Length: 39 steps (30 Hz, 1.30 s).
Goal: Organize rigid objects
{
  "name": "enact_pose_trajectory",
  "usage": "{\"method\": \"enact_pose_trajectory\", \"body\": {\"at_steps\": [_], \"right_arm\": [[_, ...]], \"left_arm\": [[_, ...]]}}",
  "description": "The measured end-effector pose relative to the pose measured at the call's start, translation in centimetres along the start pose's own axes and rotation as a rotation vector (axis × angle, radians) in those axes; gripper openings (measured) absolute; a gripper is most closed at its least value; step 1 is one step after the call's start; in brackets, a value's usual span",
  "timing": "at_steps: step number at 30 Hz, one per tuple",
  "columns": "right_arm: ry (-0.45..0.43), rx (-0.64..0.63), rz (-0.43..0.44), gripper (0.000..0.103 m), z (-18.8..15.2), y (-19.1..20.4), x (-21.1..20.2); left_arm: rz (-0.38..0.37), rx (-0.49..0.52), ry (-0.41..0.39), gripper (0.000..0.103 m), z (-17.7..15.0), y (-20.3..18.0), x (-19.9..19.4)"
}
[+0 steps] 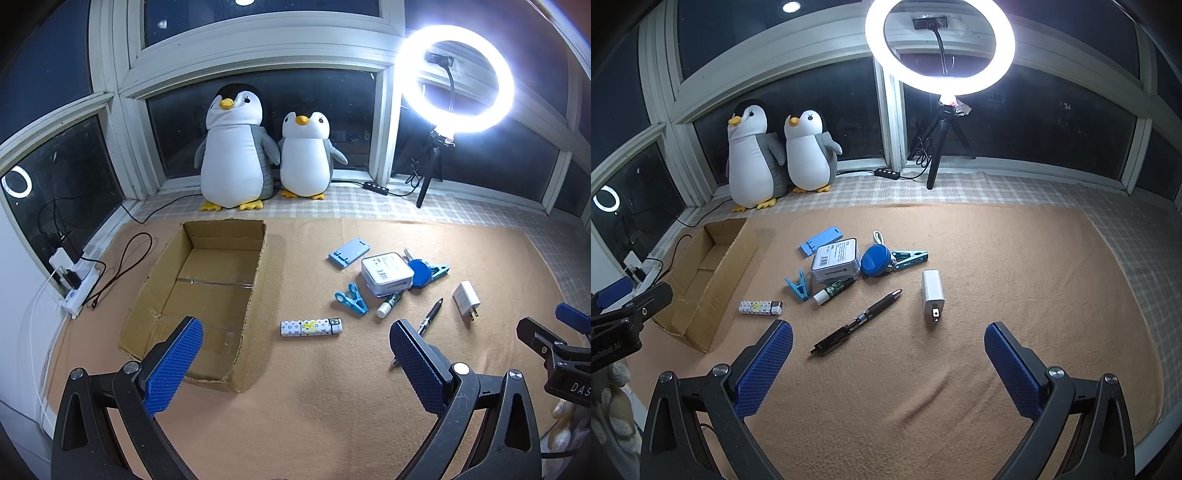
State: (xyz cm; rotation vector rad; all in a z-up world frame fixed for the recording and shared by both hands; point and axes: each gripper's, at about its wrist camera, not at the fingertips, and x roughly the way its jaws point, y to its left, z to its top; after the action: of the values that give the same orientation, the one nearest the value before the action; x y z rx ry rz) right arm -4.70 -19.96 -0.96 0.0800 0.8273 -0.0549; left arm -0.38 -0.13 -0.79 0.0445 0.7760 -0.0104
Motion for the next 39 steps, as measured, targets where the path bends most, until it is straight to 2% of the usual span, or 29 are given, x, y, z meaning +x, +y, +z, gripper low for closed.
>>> {"method": "enact_pose_trajectory", "body": {"at_steps": [25, 39], "right_arm": [[0.007, 0.001, 0.002, 0.103, 0.1, 0.0, 0.1], [0.015, 0.001, 0.007, 0.103, -0.4, 0.4, 0.4]], "left_arm": [[-0.005, -0.001, 0.002, 0.103, 0.0, 0.0, 0.3], [0.003, -0.016, 0.008, 0.103, -0.2, 1.4, 0.7]]}}
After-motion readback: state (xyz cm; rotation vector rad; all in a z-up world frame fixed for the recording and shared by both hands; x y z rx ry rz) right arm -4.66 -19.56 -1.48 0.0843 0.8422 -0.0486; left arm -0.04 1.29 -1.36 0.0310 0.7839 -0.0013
